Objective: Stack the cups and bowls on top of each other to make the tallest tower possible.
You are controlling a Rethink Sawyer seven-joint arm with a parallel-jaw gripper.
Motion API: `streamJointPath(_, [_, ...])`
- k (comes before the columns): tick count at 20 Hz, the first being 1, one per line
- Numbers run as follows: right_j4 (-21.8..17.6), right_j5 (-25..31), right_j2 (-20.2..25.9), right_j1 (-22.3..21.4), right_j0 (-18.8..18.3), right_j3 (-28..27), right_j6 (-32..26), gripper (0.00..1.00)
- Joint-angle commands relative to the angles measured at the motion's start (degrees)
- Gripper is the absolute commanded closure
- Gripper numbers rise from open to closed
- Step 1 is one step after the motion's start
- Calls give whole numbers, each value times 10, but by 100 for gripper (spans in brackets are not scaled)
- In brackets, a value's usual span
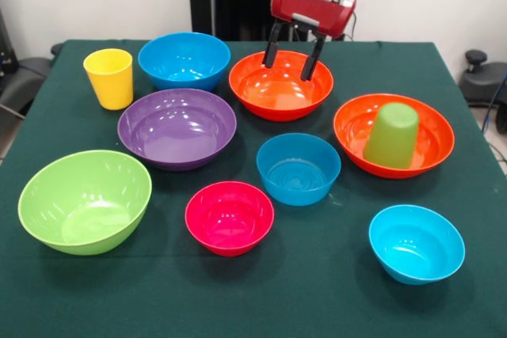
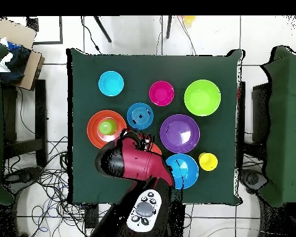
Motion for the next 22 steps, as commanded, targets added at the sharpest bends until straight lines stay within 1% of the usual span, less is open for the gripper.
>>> streamJointPath(1, [-19, -16, 47, 24, 15, 10, 75, 0])
streamJointPath(8, [-11, -18, 44, 31, 21, 5, 81, 0])
streamJointPath(13, [-9, -12, 43, 29, 25, 4, 82, 0])
streamJointPath(22, [-12, -6, 47, 20, 20, 12, 77, 0])
